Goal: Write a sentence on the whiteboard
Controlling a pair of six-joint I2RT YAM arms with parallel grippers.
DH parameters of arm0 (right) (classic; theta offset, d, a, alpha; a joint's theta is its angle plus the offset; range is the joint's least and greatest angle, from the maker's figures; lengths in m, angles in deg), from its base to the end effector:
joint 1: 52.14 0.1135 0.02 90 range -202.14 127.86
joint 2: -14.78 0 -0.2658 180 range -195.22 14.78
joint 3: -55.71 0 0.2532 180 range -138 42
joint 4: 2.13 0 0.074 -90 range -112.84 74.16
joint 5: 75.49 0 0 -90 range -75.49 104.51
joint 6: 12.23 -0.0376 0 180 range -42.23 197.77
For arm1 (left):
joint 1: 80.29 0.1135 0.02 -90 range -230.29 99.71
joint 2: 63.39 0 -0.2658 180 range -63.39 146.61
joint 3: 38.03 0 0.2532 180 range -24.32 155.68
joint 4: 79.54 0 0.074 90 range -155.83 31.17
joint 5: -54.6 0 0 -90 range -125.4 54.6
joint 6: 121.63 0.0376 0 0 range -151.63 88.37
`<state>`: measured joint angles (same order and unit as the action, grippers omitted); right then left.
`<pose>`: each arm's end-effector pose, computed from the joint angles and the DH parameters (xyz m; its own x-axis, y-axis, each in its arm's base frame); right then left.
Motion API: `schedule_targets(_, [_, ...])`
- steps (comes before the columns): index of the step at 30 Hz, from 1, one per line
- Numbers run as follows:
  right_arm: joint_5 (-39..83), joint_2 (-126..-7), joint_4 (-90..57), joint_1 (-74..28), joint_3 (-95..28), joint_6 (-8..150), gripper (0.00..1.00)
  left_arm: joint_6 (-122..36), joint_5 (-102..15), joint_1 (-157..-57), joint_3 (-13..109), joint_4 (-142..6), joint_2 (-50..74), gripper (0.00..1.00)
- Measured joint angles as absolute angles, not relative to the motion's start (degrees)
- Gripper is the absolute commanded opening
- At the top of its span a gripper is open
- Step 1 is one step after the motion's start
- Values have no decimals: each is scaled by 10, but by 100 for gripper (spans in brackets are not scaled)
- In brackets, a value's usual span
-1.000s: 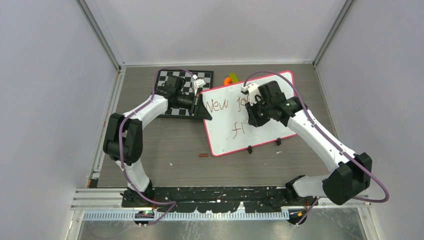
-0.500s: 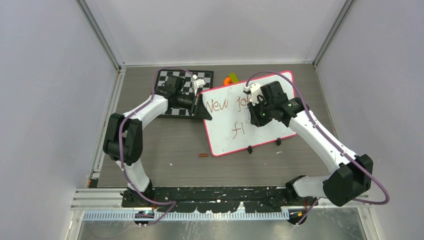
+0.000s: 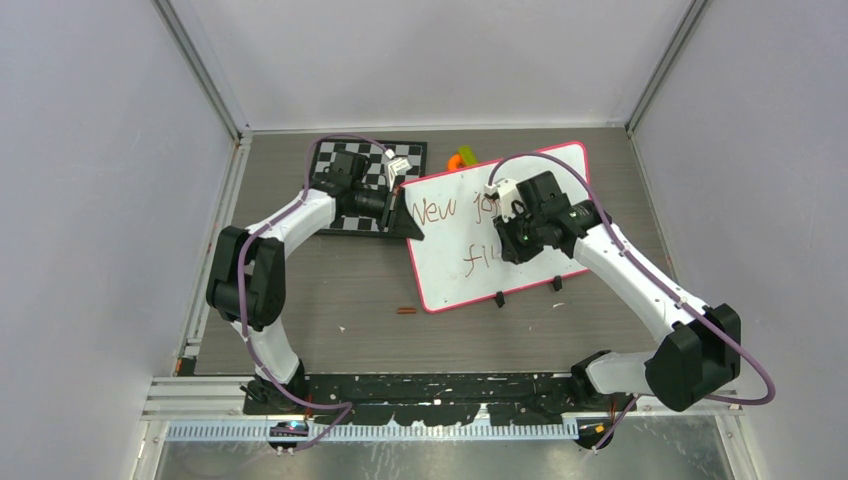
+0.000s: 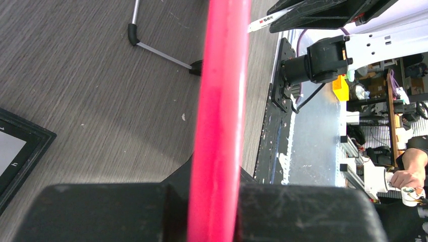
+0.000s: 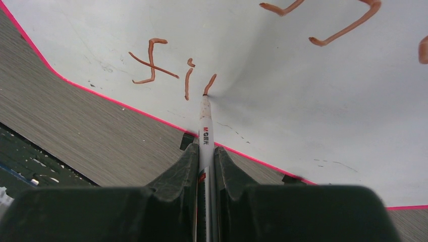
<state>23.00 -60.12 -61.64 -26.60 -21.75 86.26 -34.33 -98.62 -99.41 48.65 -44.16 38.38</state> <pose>0.2361 0.1190 0.2882 -0.6743 -0.4840 -0.5577 -0.6053 0.7949 0.0419 0.3448 -0.1551 0.2377 -0.7602 0.2411 -0.6033 0.6494 0.2512 -0.7178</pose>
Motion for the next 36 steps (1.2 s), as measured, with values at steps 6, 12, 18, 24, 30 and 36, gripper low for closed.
schedule_targets(6, [230, -601, -617, -266, -220, 862, 0, -343, -986, -994, 486, -441, 384, 0])
schedule_targets(12, [226, -603, -615, -269, -236, 862, 0, -344, -987, -994, 488, -439, 384, 0])
schedule_targets(18, [227, -604, -614, -284, -245, 862, 0, -343, -986, -994, 488, -437, 384, 0])
schedule_targets(24, [231, -602, -617, -298, -246, 862, 0, -343, -986, -994, 489, -437, 384, 0])
schedule_targets(30, [236, -599, -617, -301, -241, 862, 0, -343, -986, -994, 490, -437, 384, 0])
schedule_targets(36, [246, -594, -622, -302, -211, 862, 0, -342, -986, -994, 490, -437, 384, 0])
